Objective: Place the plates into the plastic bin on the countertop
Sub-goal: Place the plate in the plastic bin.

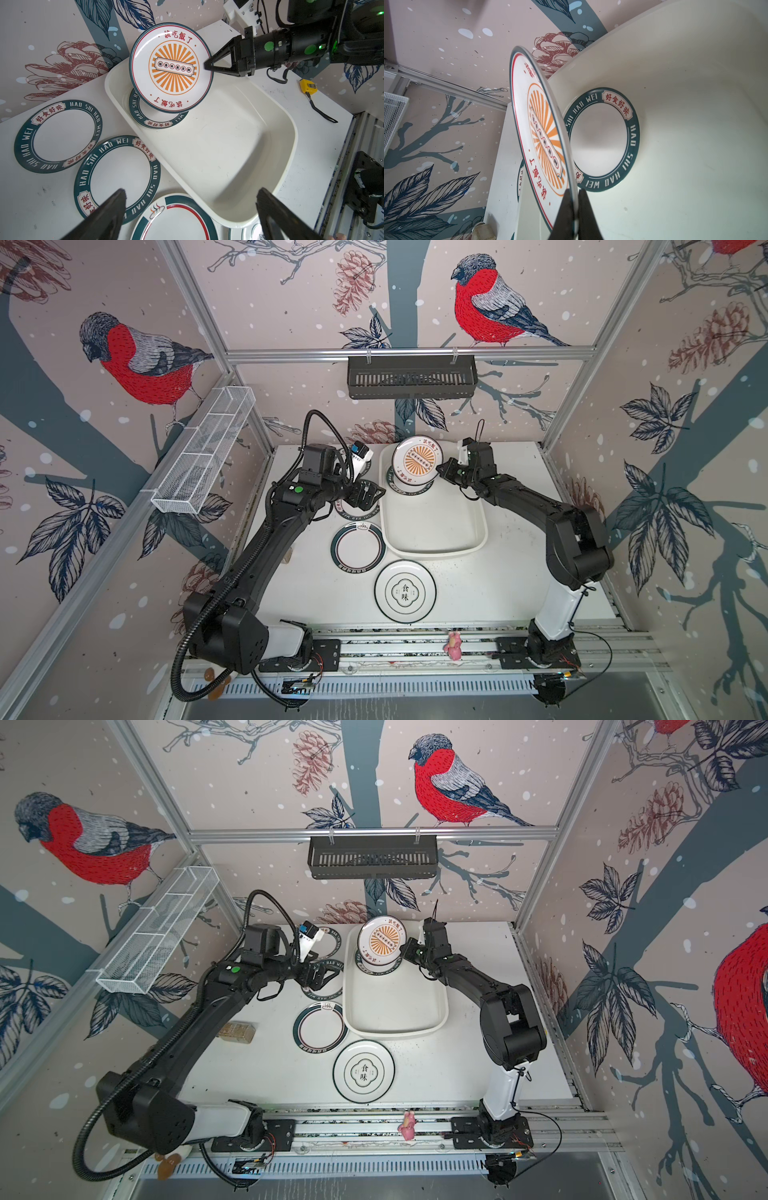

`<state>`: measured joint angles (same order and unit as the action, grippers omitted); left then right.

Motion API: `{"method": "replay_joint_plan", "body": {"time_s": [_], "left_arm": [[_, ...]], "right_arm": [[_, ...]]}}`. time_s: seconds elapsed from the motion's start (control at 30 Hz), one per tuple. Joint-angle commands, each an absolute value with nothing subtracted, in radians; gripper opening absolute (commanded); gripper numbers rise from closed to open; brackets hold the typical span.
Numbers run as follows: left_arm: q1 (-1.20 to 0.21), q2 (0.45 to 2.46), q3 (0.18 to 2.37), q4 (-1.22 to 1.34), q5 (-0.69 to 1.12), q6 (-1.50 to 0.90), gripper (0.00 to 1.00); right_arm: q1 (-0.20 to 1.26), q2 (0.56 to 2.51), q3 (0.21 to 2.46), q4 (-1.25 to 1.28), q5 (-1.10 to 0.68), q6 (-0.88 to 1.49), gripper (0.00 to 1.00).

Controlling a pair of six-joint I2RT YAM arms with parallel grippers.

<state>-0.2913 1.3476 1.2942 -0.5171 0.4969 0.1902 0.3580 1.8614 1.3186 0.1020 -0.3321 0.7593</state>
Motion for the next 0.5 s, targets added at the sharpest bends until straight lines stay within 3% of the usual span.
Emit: {"method": "replay_joint_plan", "body": {"time_s": [0.0, 0.47], "left_arm": [[-0.292, 1.34, 1.292, -0.522, 0.539, 0.198, 0.97], [-0.298, 1.339, 1.299, -0.512, 0.595, 0.179, 0.97]], "right_arm": [[0.359, 1.881, 1.341, 0.131, -0.365, 0.766, 0.05], [0.352, 1.997, 1.441, 0.077, -0.383, 0.79, 0.06]]}}
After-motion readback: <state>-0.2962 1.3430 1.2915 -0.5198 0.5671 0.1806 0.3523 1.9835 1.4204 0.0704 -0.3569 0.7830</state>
